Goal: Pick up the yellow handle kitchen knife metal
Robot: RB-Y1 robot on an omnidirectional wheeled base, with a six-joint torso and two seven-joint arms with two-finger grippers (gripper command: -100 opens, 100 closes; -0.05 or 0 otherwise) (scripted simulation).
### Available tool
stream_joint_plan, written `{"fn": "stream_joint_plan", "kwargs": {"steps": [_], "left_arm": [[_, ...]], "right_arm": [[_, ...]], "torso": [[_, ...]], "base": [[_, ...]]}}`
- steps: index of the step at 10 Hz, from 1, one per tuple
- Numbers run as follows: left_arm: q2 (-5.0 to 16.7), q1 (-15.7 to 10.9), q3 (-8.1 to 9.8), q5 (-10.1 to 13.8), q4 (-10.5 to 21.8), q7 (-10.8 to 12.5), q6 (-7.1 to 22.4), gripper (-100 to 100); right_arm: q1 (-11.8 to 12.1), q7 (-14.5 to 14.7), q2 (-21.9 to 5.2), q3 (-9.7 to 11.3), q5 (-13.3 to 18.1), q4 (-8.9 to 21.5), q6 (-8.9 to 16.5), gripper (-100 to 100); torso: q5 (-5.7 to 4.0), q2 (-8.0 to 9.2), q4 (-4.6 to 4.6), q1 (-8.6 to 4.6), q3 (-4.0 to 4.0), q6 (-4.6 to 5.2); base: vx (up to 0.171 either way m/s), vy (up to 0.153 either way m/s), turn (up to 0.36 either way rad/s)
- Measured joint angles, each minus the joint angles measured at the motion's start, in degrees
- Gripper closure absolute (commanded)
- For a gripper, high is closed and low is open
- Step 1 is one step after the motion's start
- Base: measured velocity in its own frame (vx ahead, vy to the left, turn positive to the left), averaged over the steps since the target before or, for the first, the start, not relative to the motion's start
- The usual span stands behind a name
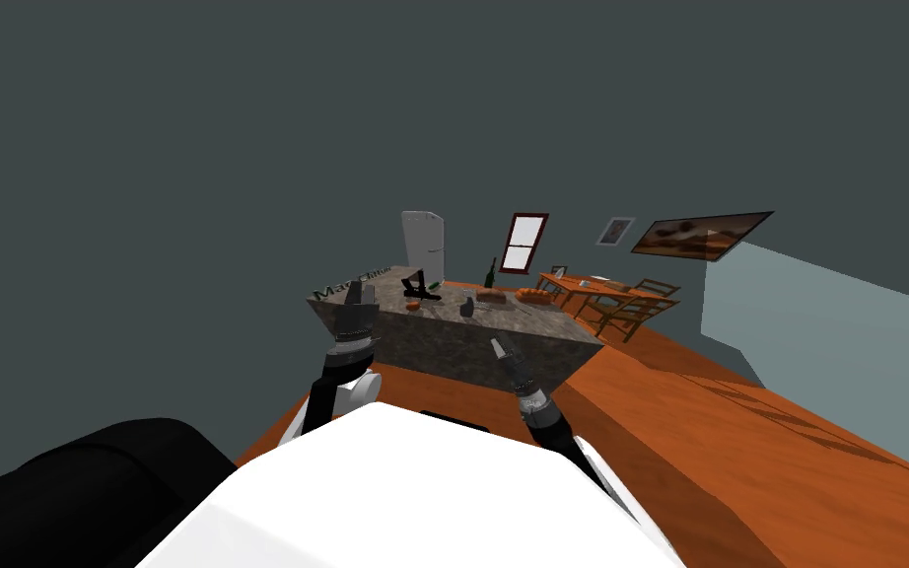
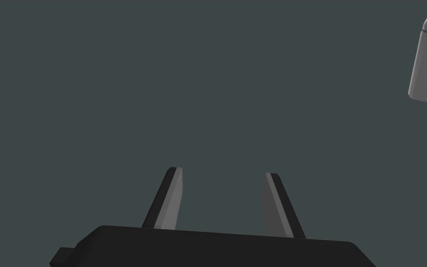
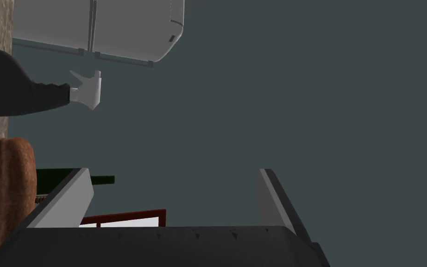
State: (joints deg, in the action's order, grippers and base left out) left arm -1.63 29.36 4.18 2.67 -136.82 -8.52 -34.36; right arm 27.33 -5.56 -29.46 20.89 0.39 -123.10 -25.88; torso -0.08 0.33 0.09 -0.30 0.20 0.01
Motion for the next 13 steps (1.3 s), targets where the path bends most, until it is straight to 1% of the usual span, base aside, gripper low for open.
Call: {"fn": "stream_joint_plan", "kwargs": {"steps": [1,2,3,4,5,6,7,8,9,10,12,13], "left_arm": [[0.0,0.0,0.0,0.0,0.0,0.0,0.0,0],[0.0,0.0,0.0,0.0,0.0,0.0,0.0,0],[0.0,0.0,0.0,0.0,0.0,0.0,0.0,0],[0.0,0.0,0.0,0.0,0.0,0.0,0.0,0],[0.0,0.0,0.0,0.0,0.0,0.0,0.0,0],[0.0,0.0,0.0,0.0,0.0,0.0,0.0,0],[0.0,0.0,0.0,0.0,0.0,0.0,0.0,0],[0.0,0.0,0.0,0.0,0.0,0.0,0.0,0],[0.0,0.0,-0.01,0.0,0.0,0.0,0.0,0],[0.0,0.0,0.0,0.0,0.0,0.0,0.0,0],[0.0,0.0,0.0,0.0,0.0,0.0,0.0,0],[0.0,0.0,0.0,0.0,0.0,0.0,0.0,0]], "right_arm": [[-0.6,0.3,-1.7,1.6,0.3,1.2,0.0,-100],[-0.7,0.5,-3.5,2.9,0.6,2.1,-0.3,-100],[-0.9,0.6,-4.5,3.4,0.6,2.5,-0.5,-100],[-0.7,1.0,-6.2,5.0,1.0,3.4,-0.7,-100],[-1.5,1.2,-8.0,6.1,1.1,4.5,-0.8,-100],[-3.0,1.2,-9.8,7.6,1.2,6.4,-0.9,-100],[-3.1,1.7,-11.3,9.2,1.6,7.9,-1.4,-100],[-2.6,2.0,-12.7,9.6,1.7,7.8,-1.6,-100],[-3.4,2.1,-14.6,11.0,1.8,9.2,-1.7,-100],[-3.7,2.5,-16.3,12.3,2.1,10.5,-2.1,-100],[-5.8,3.3,-19.4,15.7,2.6,14.2,-2.4,-100],[-5.6,3.3,-20.9,16.1,2.6,14.4,-2.6,-100]], "torso": [[0.0,0.03,0.0,0.0,0.01,-0.02],[0.01,-0.05,-0.01,0.06,-0.03,0.0],[0.04,-0.22,-0.04,0.17,-0.12,0.0],[0.04,-0.2,-0.05,0.15,-0.12,-0.03],[0.03,-0.19,-0.04,0.14,-0.11,-0.01],[0.02,-0.12,-0.03,0.09,-0.07,-0.03],[0.02,-0.13,-0.03,0.08,-0.07,0.01],[0.04,-0.24,-0.05,0.15,-0.13,0.01],[0.04,-0.24,-0.05,0.14,-0.14,-0.04],[0.03,-0.24,-0.05,0.13,-0.14,0.01],[0.03,-0.24,-0.05,0.14,-0.14,0.0],[0.05,-0.3,-0.06,0.2,-0.17,0.02]], "base": [[-0.074,-0.054,0.08],[-0.019,-0.02,-0.006],[-0.042,-0.031,0.154],[-0.055,-0.036,0.086],[-0.081,-0.045,0.154],[-0.065,-0.049,0.094],[-0.022,-0.026,-0.007],[-0.04,-0.029,0.21],[-0.041,-0.036,0.102],[-0.05,-0.032,0.17],[-0.03,-0.021,0.055],[-0.023,-0.007,0.253]]}}
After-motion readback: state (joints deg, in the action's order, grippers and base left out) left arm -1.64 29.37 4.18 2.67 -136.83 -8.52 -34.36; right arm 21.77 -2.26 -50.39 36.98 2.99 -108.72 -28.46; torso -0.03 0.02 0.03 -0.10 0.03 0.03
